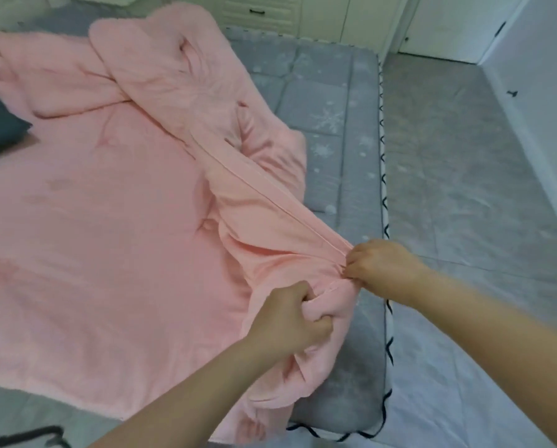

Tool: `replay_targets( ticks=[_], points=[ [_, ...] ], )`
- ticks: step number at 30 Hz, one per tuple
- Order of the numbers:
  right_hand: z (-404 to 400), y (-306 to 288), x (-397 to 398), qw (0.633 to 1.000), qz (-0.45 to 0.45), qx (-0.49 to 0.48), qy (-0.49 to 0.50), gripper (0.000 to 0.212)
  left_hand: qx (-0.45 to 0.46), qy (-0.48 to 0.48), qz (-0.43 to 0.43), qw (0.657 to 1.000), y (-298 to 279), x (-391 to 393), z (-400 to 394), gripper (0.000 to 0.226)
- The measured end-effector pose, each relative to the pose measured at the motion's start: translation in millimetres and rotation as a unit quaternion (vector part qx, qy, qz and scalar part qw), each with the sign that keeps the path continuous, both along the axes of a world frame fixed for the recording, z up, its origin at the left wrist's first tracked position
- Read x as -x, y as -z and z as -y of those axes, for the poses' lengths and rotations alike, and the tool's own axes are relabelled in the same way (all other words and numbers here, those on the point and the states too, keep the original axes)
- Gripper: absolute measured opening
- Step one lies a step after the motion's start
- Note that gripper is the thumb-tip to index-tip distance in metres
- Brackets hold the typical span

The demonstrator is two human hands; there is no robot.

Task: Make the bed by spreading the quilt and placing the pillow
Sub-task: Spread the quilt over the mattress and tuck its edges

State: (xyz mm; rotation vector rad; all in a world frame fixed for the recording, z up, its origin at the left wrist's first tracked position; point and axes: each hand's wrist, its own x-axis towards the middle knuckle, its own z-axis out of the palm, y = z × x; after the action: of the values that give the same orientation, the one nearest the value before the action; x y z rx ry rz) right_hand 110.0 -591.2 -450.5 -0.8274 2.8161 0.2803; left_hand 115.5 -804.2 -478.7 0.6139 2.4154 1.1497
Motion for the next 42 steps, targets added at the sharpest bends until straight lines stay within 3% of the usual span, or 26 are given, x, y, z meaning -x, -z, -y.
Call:
replay_targets(
  ticks=[2,7,12,15,18,20,23,26,28,30,33,35,39,41,42],
  points=[
    [-53.1,-6.2,-47.3,0.999,-0.006,0.008,0.04,0.008,-0.002,0.036,0.005,0.999,-6.0,-33.3,-51.3,0.026],
    [-140.7,12.4,-168.7,0.979,0.103,-0.029,0.176,0.014,0.037,0.215,0.006,0.976,2.6,-117.4,-144.0,0.019],
    [-174.4,78.3,-288.1,0.935,0.134,0.005,0.33,0.021,0.087,0.356,0.025,0.93,34.2,-207.8,-205.1,0.015],
    [-171.7,112.2,-301.8,0.936,0.137,0.012,0.322,0.021,0.104,0.415,0.055,0.902,69.9,-233.6,-213.1,0.022],
    [-158.6,131.0,-300.7,0.937,0.171,-0.04,0.303,0.032,0.108,0.435,0.149,0.881,107.0,-244.9,-199.5,0.031],
    [-155.8,139.8,-304.2,0.917,0.227,-0.12,0.307,0.037,0.139,0.437,0.198,0.866,123.3,-244.8,-183.7,0.044],
    [-157.0,141.6,-318.0,0.836,0.329,-0.206,0.387,0.036,0.163,0.423,0.156,0.877,140.5,-230.1,-157.0,0.043],
    [-164.6,136.4,-318.4,0.8,0.366,-0.225,0.419,0.034,0.141,0.356,0.061,0.922,143.8,-189.1,-135.2,0.041],
    [-164.5,132.5,-302.7,0.805,0.321,-0.222,0.447,0.034,0.124,0.276,-0.067,0.951,143.3,-154.6,-121.6,0.044],
    [-152.7,129.9,-274.9,0.842,0.216,-0.182,0.459,0.036,0.136,0.197,-0.164,0.957,140.1,-118.5,-102.8,0.041],
    [-119.9,128.3,-225.9,0.909,0.021,-0.053,0.413,0.038,0.167,0.095,-0.182,0.964,136.4,-74.6,-72.5,0.049],
    [-86.7,129.3,-189.0,0.929,-0.033,0.027,0.368,0.042,0.189,0.054,-0.167,0.966,139.3,-54.6,-45.4,0.06],
    [2.8,144.4,-140.5,0.96,0.016,0.072,0.27,0.061,0.307,0.068,-0.137,0.939,161.3,-46.4,32.9,0.084],
    [56.3,165.0,-132.4,0.946,0.131,0.083,0.286,0.072,0.359,0.132,-0.121,0.916,178.1,-50.8,76.8,0.083],
    [82.2,176.3,-130.8,0.917,0.218,0.093,0.321,0.076,0.372,0.168,-0.116,0.905,185.4,-54.1,96.5,0.078]
  ],
)
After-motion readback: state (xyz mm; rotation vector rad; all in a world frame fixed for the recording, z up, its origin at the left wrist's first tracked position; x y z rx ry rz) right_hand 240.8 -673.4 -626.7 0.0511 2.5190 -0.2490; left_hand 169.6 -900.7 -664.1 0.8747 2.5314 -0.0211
